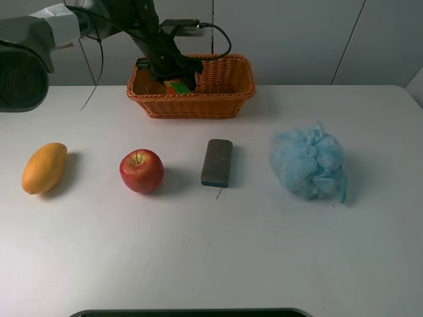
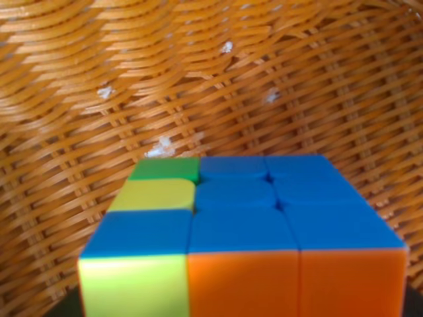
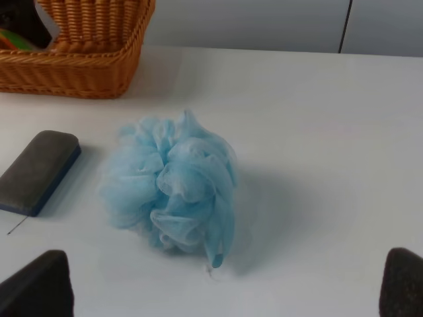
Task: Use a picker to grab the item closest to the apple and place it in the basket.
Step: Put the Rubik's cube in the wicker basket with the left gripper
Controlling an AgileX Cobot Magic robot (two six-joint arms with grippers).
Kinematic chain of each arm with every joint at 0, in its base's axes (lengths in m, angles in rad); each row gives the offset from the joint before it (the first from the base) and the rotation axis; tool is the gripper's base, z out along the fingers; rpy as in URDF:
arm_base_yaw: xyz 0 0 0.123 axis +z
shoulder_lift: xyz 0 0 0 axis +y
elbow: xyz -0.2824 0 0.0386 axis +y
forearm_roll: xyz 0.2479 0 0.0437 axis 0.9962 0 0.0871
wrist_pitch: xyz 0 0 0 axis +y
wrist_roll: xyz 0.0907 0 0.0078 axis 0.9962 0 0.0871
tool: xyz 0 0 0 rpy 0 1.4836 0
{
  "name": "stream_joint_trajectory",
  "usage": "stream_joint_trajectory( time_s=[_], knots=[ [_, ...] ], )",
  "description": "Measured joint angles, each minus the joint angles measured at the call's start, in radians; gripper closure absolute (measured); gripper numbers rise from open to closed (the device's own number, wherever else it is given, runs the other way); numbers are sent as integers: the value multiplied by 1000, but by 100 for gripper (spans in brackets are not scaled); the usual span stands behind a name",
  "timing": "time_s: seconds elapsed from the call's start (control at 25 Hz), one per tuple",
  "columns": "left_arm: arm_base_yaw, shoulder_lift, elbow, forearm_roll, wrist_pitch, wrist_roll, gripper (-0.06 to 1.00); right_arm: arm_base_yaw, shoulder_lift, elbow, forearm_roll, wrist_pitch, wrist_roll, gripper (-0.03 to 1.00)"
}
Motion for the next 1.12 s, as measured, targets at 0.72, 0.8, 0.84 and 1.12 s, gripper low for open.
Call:
stream_joint_trajectory(
  time_s=[0.72,0.8,0.84,1.12],
  knots=[
    [0,0,-4,-11,-24,0,22,0,0,0,0,0,0,27],
    [0,-13,-4,-11,3,0,22,0,0,0,0,0,0,27],
    [0,-25,-4,-11,22,0,22,0,0,0,0,0,0,27],
    [0,-176,-4,6,225,0,22,0,0,0,0,0,0,27]
  ],
)
